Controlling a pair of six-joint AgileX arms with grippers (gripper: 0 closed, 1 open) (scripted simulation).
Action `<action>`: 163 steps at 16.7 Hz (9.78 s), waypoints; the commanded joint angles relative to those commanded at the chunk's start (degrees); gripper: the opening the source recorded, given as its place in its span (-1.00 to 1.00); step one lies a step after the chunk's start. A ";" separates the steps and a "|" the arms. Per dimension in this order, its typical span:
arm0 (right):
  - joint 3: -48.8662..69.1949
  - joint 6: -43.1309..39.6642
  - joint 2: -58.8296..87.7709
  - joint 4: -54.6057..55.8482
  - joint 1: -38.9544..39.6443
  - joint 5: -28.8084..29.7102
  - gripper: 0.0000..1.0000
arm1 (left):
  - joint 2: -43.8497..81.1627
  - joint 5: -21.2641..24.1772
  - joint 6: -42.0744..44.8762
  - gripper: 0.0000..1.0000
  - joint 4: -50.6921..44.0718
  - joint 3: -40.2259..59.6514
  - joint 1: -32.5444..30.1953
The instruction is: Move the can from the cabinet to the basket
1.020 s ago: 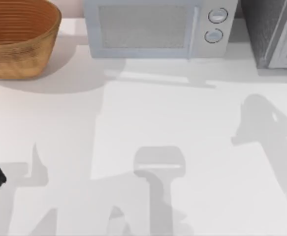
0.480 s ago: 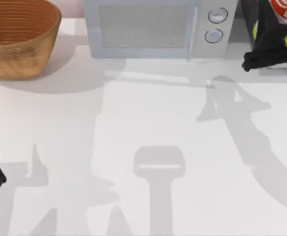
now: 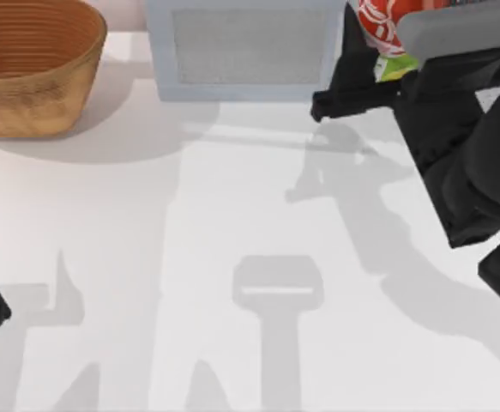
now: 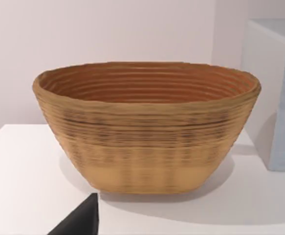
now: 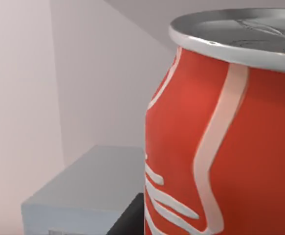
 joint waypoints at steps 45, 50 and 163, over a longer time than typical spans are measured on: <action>31.03 3.14 59.77 16.67 12.79 27.75 -1.00 | 0.00 0.00 0.00 1.00 0.00 0.00 0.00; 31.03 3.14 59.77 16.67 12.79 27.75 -0.25 | 0.00 0.00 0.00 1.00 0.00 0.00 0.00; -37.89 2.04 -79.05 -50.01 -44.56 -31.36 1.00 | 0.00 0.00 0.00 1.00 0.00 0.00 0.00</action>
